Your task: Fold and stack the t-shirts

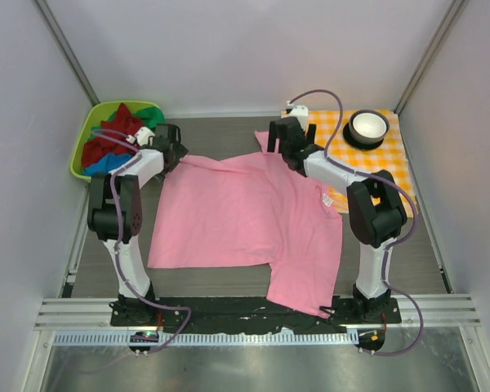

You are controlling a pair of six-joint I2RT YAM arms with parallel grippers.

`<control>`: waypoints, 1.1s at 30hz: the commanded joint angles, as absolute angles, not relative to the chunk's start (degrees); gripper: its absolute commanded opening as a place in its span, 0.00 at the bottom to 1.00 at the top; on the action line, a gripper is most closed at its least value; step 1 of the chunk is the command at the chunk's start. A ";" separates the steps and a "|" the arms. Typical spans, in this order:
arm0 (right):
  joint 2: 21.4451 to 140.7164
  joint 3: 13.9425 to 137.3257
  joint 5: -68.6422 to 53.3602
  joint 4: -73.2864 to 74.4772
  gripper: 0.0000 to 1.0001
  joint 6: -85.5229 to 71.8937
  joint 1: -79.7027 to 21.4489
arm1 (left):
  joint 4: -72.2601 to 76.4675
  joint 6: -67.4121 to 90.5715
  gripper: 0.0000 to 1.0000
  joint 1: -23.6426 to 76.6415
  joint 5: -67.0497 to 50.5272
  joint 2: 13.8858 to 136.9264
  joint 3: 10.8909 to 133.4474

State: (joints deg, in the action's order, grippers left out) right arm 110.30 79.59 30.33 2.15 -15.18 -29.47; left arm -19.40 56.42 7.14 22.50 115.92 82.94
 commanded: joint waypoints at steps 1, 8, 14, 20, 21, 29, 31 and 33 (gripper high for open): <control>116.26 92.24 27.43 4.63 1.00 -20.47 -20.76 | -16.88 57.66 1.00 9.14 22.67 104.69 77.01; 130.24 111.17 22.86 10.46 0.99 -20.91 -16.79 | -13.63 57.66 1.00 14.15 22.59 94.14 66.63; 139.55 121.54 17.41 12.48 0.95 -23.99 -15.65 | -11.87 57.31 1.00 16.96 23.20 91.50 61.79; 142.47 123.84 12.14 8.88 0.91 -27.68 -15.38 | -11.25 56.69 1.00 18.81 23.99 93.34 61.70; 143.25 124.80 12.13 8.88 0.90 -27.95 -15.38 | -11.08 56.69 1.00 18.90 24.08 93.60 61.61; 147.21 128.67 11.08 8.61 0.72 -28.74 -15.29 | -10.28 56.51 1.00 19.07 23.99 95.10 61.08; 148.61 130.42 10.90 9.05 0.61 -29.00 -15.29 | -10.28 56.43 1.00 19.07 24.26 95.10 61.00; 149.41 131.39 11.16 9.05 0.49 -29.27 -15.29 | -10.28 56.08 1.00 19.07 24.43 95.10 61.00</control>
State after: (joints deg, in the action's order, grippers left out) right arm 147.98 127.46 11.68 10.94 -28.05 -15.35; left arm -12.80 56.62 18.81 22.15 95.20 61.04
